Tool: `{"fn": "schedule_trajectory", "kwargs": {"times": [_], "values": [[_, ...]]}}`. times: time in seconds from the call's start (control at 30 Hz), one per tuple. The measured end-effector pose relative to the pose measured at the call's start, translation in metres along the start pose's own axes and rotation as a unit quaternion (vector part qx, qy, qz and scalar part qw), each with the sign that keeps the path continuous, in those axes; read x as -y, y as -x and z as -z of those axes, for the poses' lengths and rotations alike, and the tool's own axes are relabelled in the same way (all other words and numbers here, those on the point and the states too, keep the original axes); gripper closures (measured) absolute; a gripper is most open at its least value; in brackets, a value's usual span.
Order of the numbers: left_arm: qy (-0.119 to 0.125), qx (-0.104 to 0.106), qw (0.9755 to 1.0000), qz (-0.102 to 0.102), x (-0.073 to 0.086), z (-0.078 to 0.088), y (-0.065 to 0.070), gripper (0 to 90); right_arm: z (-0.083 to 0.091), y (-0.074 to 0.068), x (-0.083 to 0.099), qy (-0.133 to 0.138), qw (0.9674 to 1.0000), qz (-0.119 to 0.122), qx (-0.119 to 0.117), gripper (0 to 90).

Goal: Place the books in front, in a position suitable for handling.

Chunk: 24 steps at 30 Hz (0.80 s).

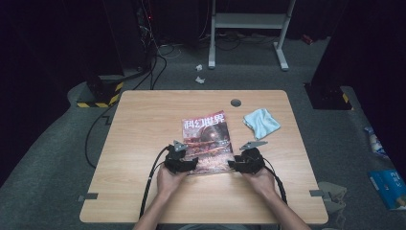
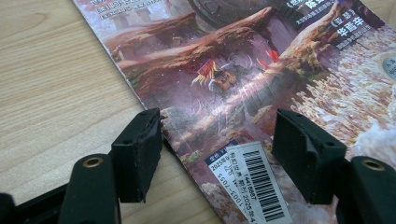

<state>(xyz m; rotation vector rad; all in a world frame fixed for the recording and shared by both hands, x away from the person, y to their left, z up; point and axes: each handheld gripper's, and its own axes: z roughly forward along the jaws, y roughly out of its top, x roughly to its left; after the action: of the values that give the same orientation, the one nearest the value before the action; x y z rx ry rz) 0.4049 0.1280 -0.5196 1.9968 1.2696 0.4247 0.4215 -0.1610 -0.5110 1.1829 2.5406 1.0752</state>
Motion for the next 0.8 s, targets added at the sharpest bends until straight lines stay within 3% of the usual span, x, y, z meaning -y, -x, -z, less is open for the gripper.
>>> {"fn": "schedule_trajectory", "kwargs": {"times": [0.8], "values": [[0.002,0.015,0.9996,-0.025,0.012,0.01,0.012,34.5,0.017,-0.016,0.025,0.006,1.0,0.004,-0.001,56.6]]}}
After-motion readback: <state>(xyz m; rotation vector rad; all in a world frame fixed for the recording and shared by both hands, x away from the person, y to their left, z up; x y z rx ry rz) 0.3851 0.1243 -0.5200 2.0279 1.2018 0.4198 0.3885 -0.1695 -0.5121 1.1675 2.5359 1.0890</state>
